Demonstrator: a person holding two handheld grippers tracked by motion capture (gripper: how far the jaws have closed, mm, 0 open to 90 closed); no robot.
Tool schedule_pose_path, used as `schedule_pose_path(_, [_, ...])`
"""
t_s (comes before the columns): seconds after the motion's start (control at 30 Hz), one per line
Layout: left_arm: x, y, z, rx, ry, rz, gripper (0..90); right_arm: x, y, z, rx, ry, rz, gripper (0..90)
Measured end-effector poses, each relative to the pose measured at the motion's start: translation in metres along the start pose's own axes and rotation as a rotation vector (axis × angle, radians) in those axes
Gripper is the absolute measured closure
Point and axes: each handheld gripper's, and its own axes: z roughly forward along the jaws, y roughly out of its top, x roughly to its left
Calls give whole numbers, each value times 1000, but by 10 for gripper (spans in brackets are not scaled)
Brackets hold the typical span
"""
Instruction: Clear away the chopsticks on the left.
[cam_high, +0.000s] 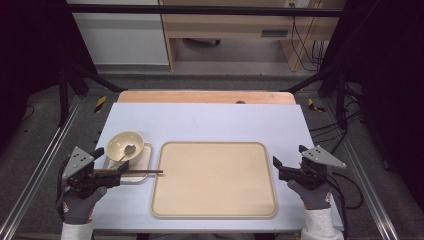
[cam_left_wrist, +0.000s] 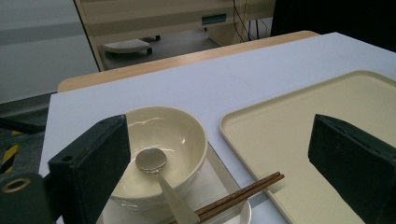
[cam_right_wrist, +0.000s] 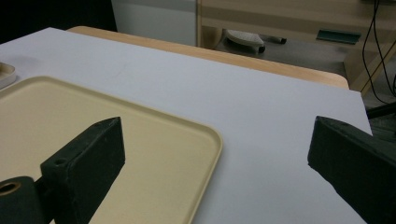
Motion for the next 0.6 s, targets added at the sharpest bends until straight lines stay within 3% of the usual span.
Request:
schedule_pose_path(0.37, [8,-2,-16,-21,-19,2,52,2,-1,-1,9,-8,-12,44])
schedule_pose_path(0.6, [7,-13,-21,41,-17,30,45,1,1,-7,-3,2,-6,46])
